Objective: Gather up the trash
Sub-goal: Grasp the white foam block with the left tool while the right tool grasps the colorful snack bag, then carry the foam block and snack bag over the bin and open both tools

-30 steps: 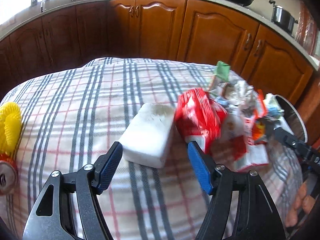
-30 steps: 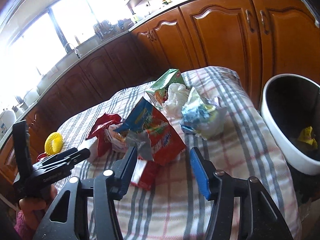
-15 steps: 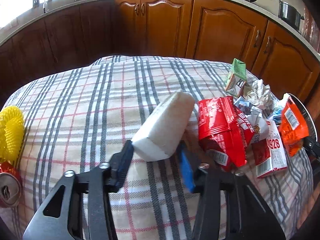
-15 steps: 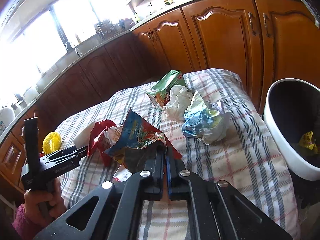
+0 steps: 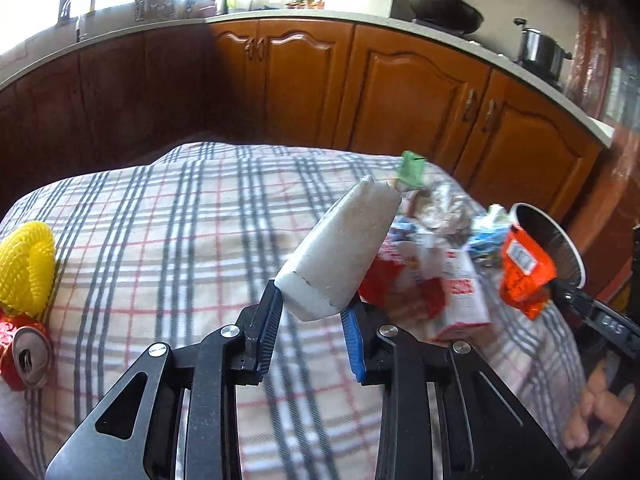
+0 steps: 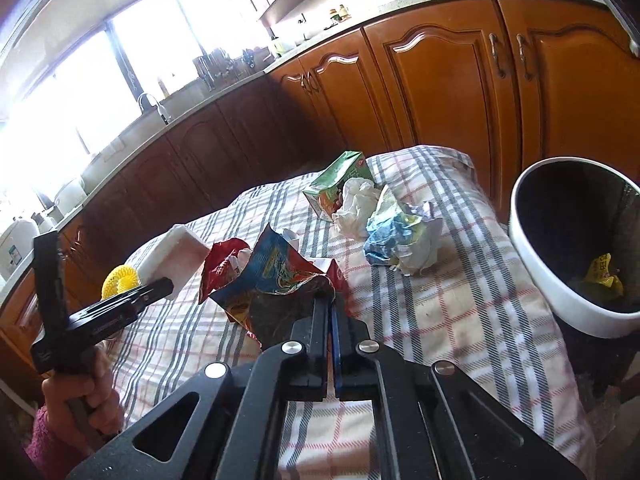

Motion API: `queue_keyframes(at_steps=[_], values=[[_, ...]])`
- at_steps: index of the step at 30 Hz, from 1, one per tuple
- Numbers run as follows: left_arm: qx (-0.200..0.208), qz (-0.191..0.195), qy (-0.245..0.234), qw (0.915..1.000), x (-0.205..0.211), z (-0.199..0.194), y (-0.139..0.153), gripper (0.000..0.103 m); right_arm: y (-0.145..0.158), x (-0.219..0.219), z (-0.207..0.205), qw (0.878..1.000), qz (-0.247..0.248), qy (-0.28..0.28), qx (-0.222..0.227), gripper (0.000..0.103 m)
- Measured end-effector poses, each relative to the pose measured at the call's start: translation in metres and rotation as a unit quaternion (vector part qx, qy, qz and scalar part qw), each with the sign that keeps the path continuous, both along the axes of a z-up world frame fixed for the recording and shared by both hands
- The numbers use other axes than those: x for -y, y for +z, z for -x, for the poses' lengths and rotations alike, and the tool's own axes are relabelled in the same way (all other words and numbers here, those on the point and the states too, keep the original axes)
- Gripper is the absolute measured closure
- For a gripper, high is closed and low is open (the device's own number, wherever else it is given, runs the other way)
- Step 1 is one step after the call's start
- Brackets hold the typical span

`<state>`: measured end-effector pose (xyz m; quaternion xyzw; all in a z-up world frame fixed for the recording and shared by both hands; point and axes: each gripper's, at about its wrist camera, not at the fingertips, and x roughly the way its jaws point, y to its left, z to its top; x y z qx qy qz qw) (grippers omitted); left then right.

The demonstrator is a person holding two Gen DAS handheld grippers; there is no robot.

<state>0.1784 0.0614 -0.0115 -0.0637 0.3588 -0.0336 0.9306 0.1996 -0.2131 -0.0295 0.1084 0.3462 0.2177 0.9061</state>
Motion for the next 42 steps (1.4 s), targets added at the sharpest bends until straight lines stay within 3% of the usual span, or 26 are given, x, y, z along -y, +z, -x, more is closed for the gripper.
queue_keyframes(at_steps=[7, 17, 42], values=[[0.007, 0.013, -0.069, 0.9975, 0.058, 0.017, 0.018, 0.075, 0.004, 0.029, 0.010, 1.000, -0.006, -0.023, 0.007, 0.102], [-0.008, 0.014, -0.148, 0.9889, 0.140, 0.011, 0.013, 0.075, 0.005, 0.077, 0.020, 0.998, -0.011, -0.068, 0.007, 0.102], [-0.024, 0.018, -0.223, 0.9744, 0.245, -0.036, 0.013, 0.075, 0.009, 0.181, 0.007, 0.986, -0.003, -0.167, 0.013, 0.103]])
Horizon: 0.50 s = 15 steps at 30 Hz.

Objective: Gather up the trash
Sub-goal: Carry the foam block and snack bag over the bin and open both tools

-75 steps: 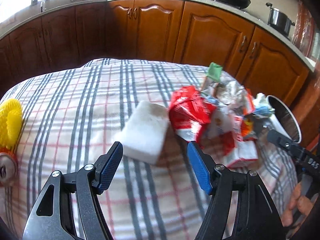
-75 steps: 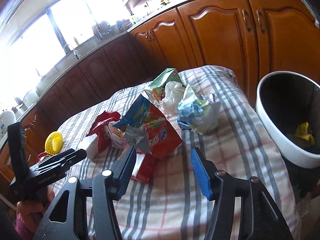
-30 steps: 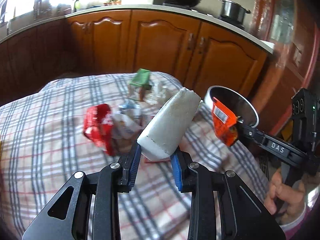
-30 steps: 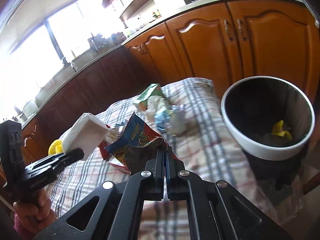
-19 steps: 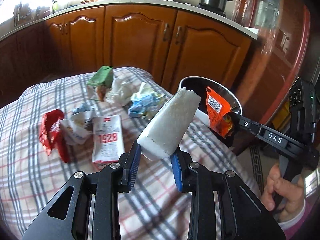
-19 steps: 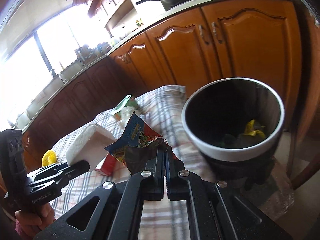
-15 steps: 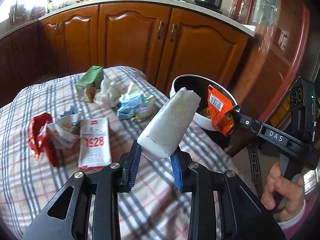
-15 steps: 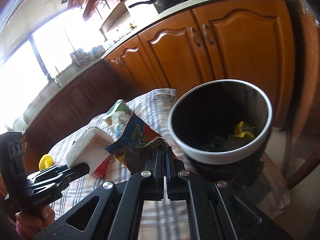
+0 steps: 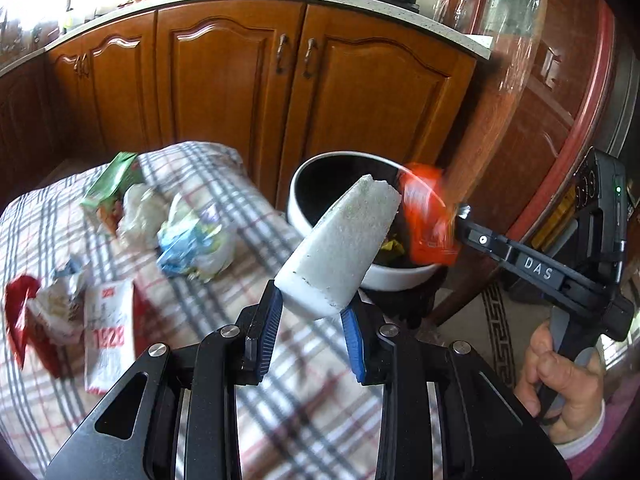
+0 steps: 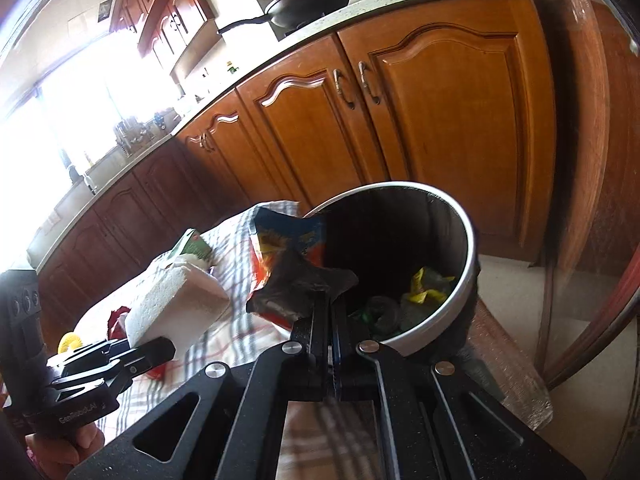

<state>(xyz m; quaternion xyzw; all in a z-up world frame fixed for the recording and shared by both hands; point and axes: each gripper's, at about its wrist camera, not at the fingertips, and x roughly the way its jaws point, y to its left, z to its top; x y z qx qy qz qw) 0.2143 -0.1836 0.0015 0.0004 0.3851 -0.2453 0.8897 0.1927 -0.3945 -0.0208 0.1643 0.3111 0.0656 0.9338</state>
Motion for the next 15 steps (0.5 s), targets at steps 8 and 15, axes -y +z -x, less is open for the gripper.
queue_keyframes(at_steps=[8, 15], values=[[-0.001, -0.006, -0.005, 1.0000, 0.026, -0.029, 0.004, 0.075, 0.003, 0.015, -0.019, 1.000, 0.024, -0.008, 0.000, 0.103], [-0.011, -0.021, -0.013, 0.9996, 0.051, -0.050, 0.000, 0.074, -0.003, 0.028, -0.037, 0.999, 0.033, -0.013, -0.018, 0.103]])
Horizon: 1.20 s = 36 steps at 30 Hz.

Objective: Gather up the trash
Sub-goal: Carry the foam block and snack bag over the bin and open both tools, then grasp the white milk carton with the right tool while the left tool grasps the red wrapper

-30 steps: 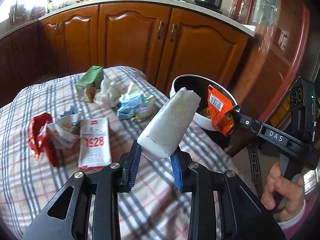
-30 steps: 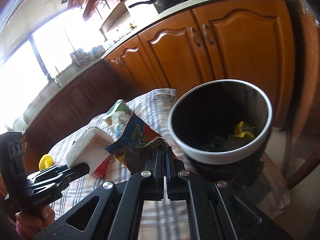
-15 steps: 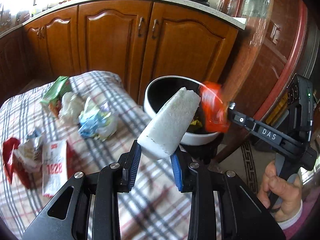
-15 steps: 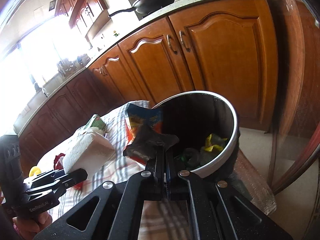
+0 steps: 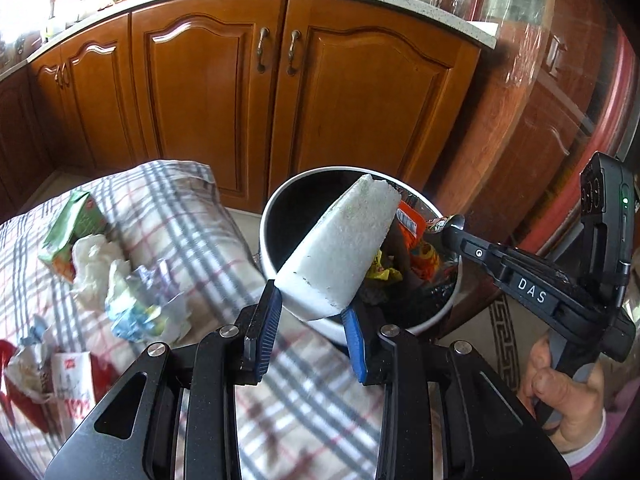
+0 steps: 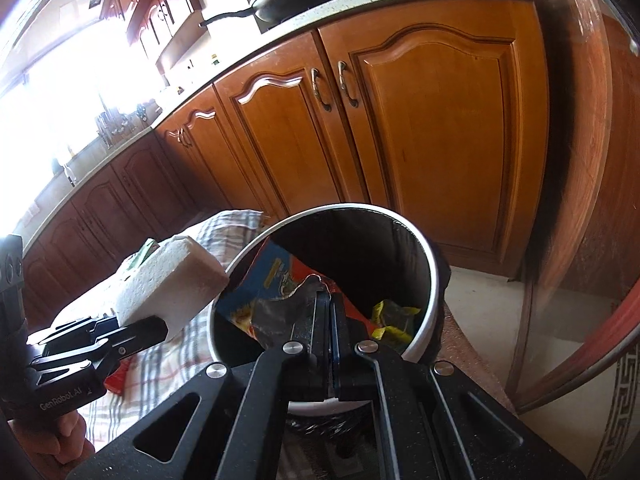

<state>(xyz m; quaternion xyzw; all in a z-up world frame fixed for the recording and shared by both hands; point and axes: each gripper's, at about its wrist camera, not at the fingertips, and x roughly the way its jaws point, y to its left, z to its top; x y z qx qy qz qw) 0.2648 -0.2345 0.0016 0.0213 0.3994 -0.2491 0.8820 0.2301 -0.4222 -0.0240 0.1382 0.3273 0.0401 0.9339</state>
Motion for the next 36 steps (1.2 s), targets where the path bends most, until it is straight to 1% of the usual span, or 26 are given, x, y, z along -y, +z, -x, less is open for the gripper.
queue_keyframes(at_steps=[6, 9, 10, 13, 14, 16, 17, 18, 19, 20, 21, 24, 26, 28, 31, 33, 36], values=[[-0.009, -0.010, -0.002, 0.9999, 0.015, -0.014, -0.006, 0.072, -0.005, 0.008, -0.009, 1.000, -0.002, -0.001, -0.013, 0.102], [-0.014, -0.015, -0.003, 0.9998, 0.021, -0.019, -0.009, 0.070, -0.005, 0.009, -0.013, 1.000, -0.002, -0.002, -0.016, 0.100], [-0.015, -0.016, -0.004, 0.9997, 0.023, -0.020, -0.010, 0.069, -0.006, 0.010, -0.014, 1.000, -0.002, -0.001, -0.017, 0.097], [-0.022, -0.019, -0.004, 0.9996, 0.026, -0.023, -0.013, 0.065, -0.005, 0.013, -0.018, 1.000, -0.001, -0.004, -0.019, 0.097], [-0.025, -0.021, -0.003, 0.9995, 0.027, -0.024, -0.013, 0.063, -0.006, 0.015, -0.019, 1.000, -0.003, -0.003, -0.019, 0.097], [-0.029, -0.023, -0.003, 0.9993, 0.029, -0.024, -0.014, 0.050, -0.005, 0.017, -0.020, 1.000, -0.004, -0.003, -0.021, 0.094], [-0.030, -0.021, -0.003, 0.9993, 0.029, -0.023, -0.014, 0.047, -0.005, 0.018, -0.020, 1.000, -0.004, -0.004, -0.021, 0.092], [-0.030, -0.020, -0.004, 0.9994, 0.030, -0.023, -0.014, 0.040, -0.005, 0.020, -0.019, 1.000, -0.006, -0.005, -0.021, 0.082], [-0.029, -0.019, -0.003, 0.9994, 0.030, -0.021, -0.014, 0.037, -0.004, 0.021, -0.019, 1.000, -0.010, -0.006, -0.020, 0.066], [-0.027, -0.019, -0.001, 0.9995, 0.029, -0.018, -0.013, 0.037, -0.004, 0.022, -0.019, 1.000, -0.013, -0.007, -0.018, 0.059], [-0.025, -0.019, -0.001, 0.9995, 0.027, -0.016, -0.013, 0.037, -0.004, 0.024, -0.018, 1.000, -0.014, -0.008, -0.016, 0.056], [-0.022, -0.012, 0.002, 0.9997, 0.017, -0.006, -0.012, 0.036, -0.002, 0.024, -0.014, 1.000, -0.019, -0.009, -0.012, 0.055], [-0.018, -0.004, 0.009, 0.9998, 0.007, 0.003, -0.011, 0.035, -0.001, 0.022, -0.009, 1.000, -0.026, -0.005, -0.007, 0.046], [-0.013, 0.005, 0.013, 0.9998, -0.005, 0.013, -0.010, 0.034, 0.001, 0.018, -0.005, 1.000, -0.028, -0.005, -0.002, 0.030], [-0.002, 0.010, 0.027, 0.9996, -0.023, 0.029, -0.010, 0.032, 0.003, 0.009, 0.005, 0.999, -0.036, 0.000, 0.008, 0.019], [-0.001, 0.017, 0.038, 0.9991, -0.039, 0.040, -0.011, 0.031, 0.003, 0.001, 0.012, 0.999, -0.042, 0.006, 0.012, 0.015], [-0.001, 0.026, 0.055, 0.9981, -0.063, 0.055, -0.012, 0.030, 0.003, -0.014, 0.023, 0.999, -0.049, 0.013, 0.014, 0.013]])
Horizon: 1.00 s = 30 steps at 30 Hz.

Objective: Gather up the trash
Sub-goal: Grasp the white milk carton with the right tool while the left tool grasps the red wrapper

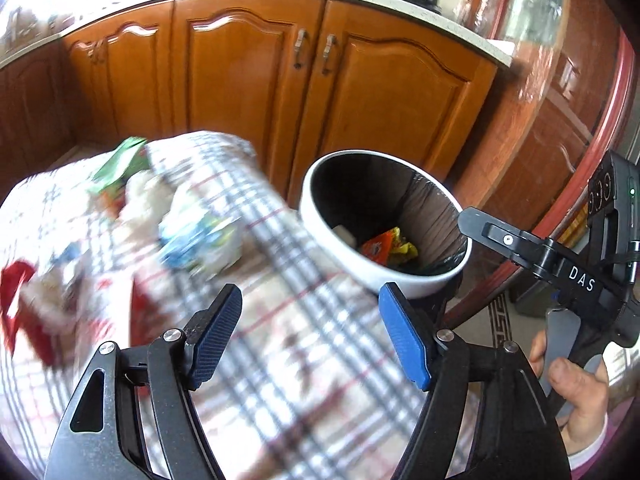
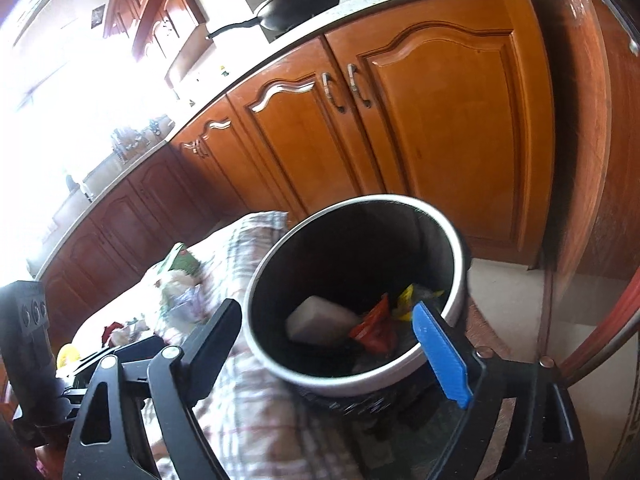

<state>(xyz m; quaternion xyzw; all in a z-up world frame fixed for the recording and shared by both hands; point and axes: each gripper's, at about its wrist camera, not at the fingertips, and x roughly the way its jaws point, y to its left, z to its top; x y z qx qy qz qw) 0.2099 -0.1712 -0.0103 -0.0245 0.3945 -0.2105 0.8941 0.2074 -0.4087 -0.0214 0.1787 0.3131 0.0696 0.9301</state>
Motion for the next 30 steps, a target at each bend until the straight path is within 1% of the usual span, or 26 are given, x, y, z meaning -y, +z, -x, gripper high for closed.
queue_keyframes(at_steps=[7, 11, 18, 24, 30], values=[[-0.006, 0.015, 0.049, 0.9987, -0.058, 0.025, -0.006, 0.030, -0.008, -0.041, 0.015, 0.999, -0.021, 0.031, -0.011, 0.012], [-0.004, 0.027, 0.081, 0.9964, -0.094, 0.037, -0.006, 0.030, -0.013, -0.068, 0.019, 0.998, -0.021, 0.054, -0.019, 0.012], [-0.005, 0.029, 0.126, 0.9916, -0.142, 0.050, -0.010, 0.030, -0.017, -0.111, 0.022, 0.995, -0.019, 0.091, -0.026, 0.012], [-0.011, 0.029, 0.162, 0.9864, -0.179, 0.051, -0.017, 0.030, -0.020, -0.146, 0.023, 0.992, -0.012, 0.122, -0.032, 0.012], [-0.010, 0.026, 0.186, 0.9822, -0.206, 0.040, -0.017, 0.030, -0.017, -0.174, 0.024, 0.989, -0.007, 0.144, -0.030, 0.012]])
